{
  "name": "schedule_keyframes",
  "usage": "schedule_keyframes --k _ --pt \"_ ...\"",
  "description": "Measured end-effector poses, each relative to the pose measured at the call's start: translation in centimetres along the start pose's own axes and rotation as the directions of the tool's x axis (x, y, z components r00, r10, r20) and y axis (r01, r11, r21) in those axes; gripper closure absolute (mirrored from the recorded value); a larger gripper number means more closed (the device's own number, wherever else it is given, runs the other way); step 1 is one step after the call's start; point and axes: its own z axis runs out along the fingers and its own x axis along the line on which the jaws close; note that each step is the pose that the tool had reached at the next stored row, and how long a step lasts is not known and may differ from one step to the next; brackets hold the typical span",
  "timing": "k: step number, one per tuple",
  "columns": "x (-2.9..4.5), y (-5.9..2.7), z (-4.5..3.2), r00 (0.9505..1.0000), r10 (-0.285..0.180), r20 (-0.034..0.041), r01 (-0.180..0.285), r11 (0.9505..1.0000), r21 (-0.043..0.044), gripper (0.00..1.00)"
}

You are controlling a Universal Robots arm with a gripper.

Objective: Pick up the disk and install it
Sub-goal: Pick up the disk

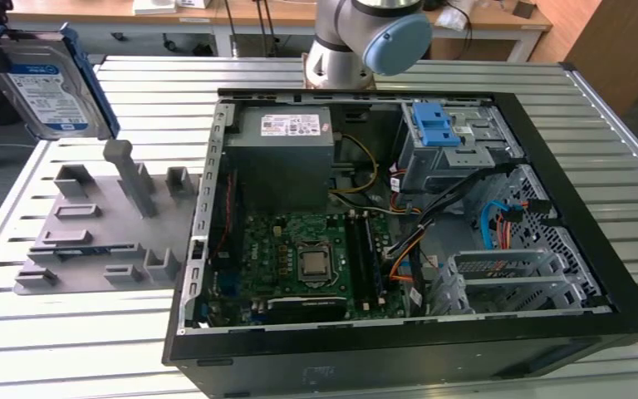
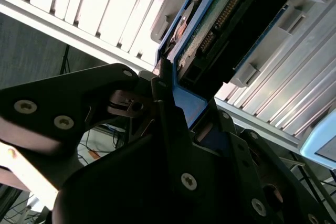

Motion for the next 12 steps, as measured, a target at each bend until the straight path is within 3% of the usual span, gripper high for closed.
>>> schedule_keyframes --k 12 --pt "-0.1 0.01 -0.77 1.0 0.0 0.0001 0.0 1.0 0.0001 0.64"
